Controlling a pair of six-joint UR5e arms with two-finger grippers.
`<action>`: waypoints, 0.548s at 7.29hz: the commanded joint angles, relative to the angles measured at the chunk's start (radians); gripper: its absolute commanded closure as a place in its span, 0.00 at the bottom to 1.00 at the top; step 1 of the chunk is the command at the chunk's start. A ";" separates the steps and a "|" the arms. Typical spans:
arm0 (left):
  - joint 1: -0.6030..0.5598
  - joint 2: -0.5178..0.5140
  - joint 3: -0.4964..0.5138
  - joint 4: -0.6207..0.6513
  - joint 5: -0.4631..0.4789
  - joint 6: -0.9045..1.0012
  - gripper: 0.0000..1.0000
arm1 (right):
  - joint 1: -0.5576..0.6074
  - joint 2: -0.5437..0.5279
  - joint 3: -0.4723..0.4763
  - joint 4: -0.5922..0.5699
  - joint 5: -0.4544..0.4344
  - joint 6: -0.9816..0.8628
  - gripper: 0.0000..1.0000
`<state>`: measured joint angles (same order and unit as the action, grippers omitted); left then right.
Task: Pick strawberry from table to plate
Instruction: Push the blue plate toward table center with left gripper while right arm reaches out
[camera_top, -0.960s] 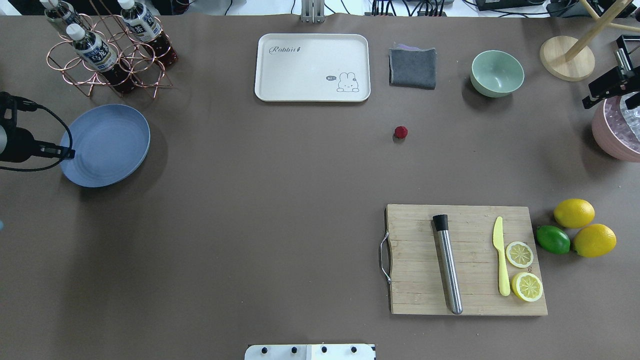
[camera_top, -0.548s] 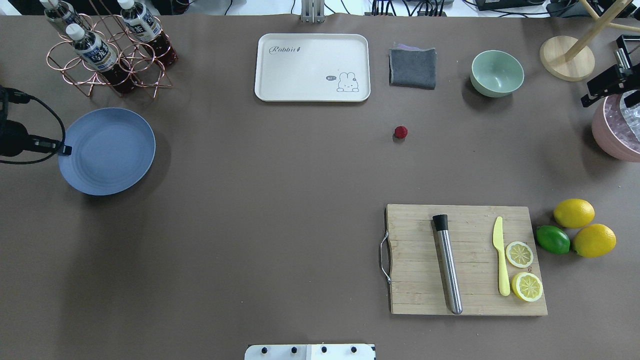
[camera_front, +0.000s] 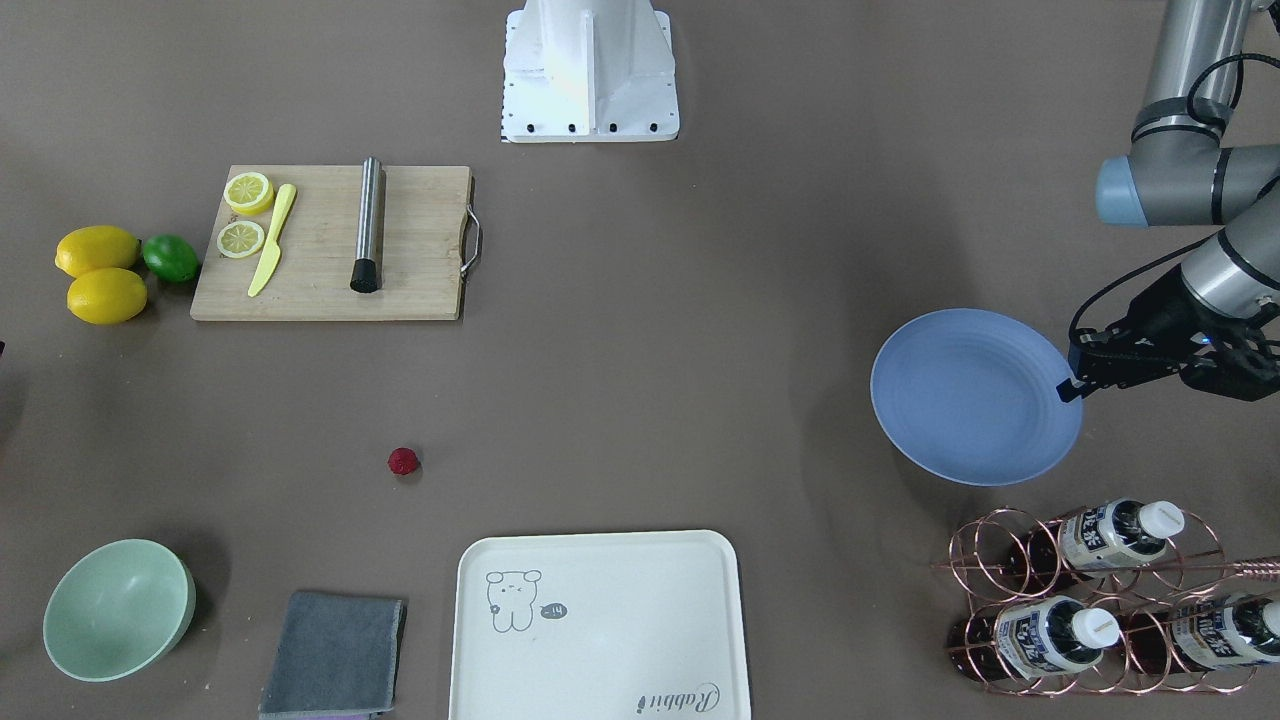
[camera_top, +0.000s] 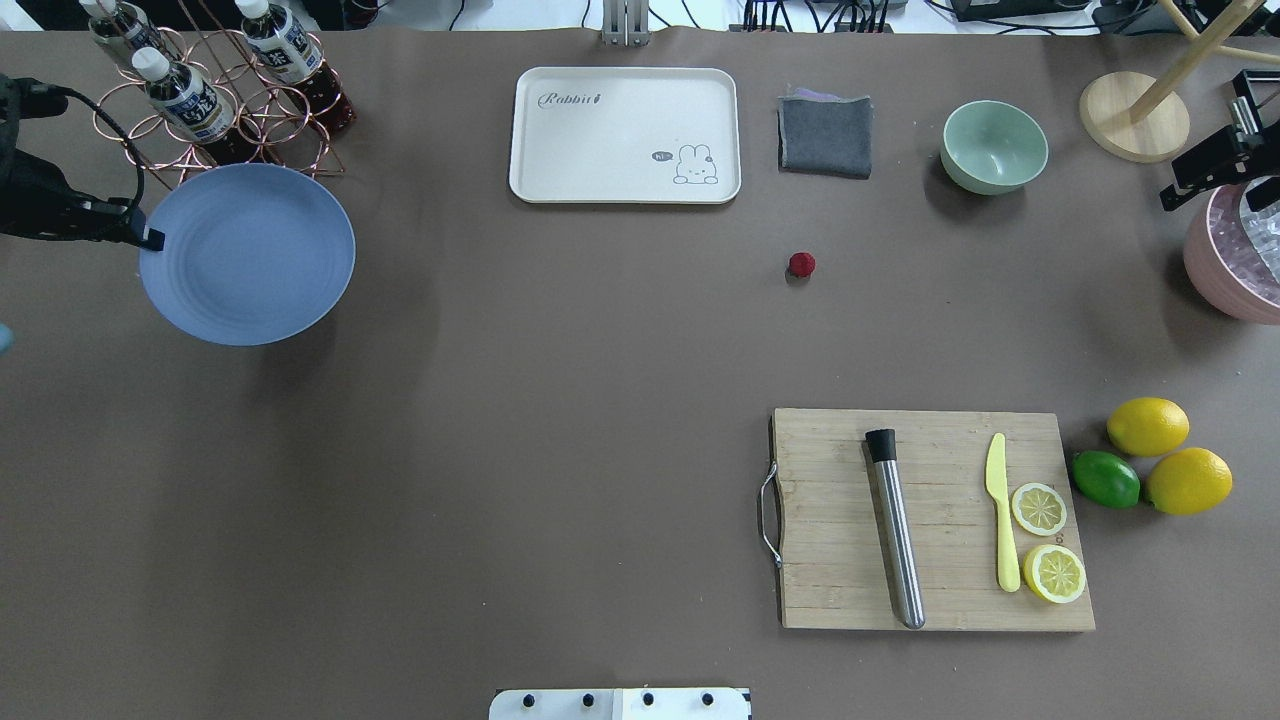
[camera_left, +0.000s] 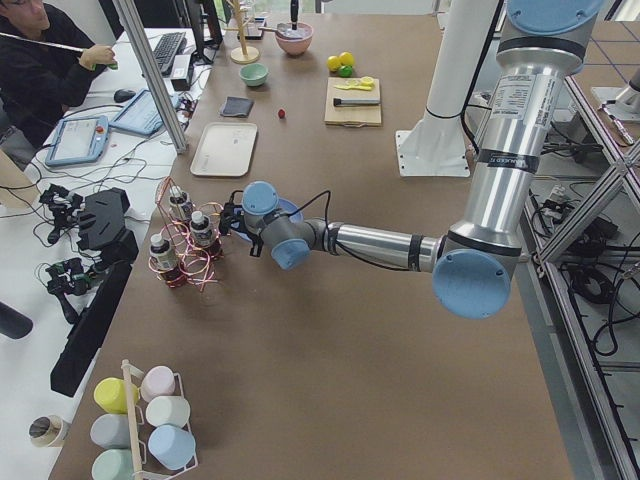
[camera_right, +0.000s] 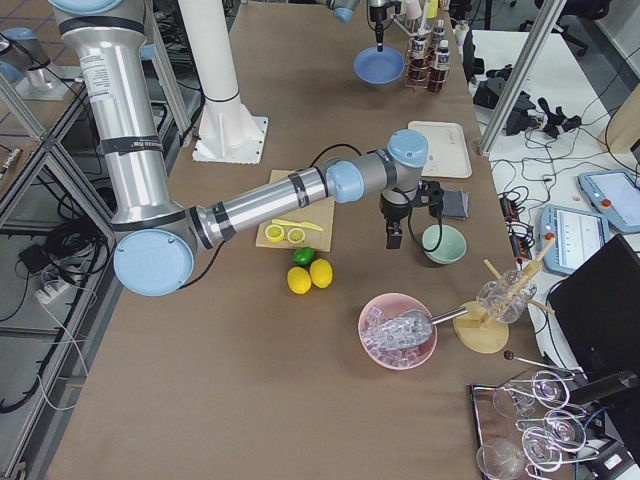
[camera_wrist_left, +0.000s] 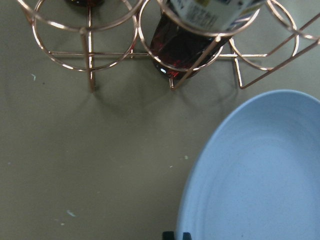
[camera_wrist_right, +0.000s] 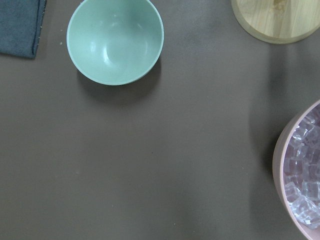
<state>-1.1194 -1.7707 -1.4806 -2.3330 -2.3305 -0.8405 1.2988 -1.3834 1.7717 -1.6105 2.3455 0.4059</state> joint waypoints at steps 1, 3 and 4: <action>0.108 -0.019 -0.120 0.031 0.020 -0.198 1.00 | -0.018 0.029 -0.014 0.000 -0.011 0.007 0.00; 0.287 -0.094 -0.188 0.037 0.173 -0.452 1.00 | -0.074 0.102 -0.047 0.001 -0.055 0.152 0.00; 0.324 -0.137 -0.194 0.059 0.219 -0.521 1.00 | -0.110 0.143 -0.048 0.001 -0.058 0.198 0.00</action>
<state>-0.8630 -1.8562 -1.6566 -2.2927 -2.1760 -1.2519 1.2297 -1.2886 1.7310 -1.6093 2.3013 0.5357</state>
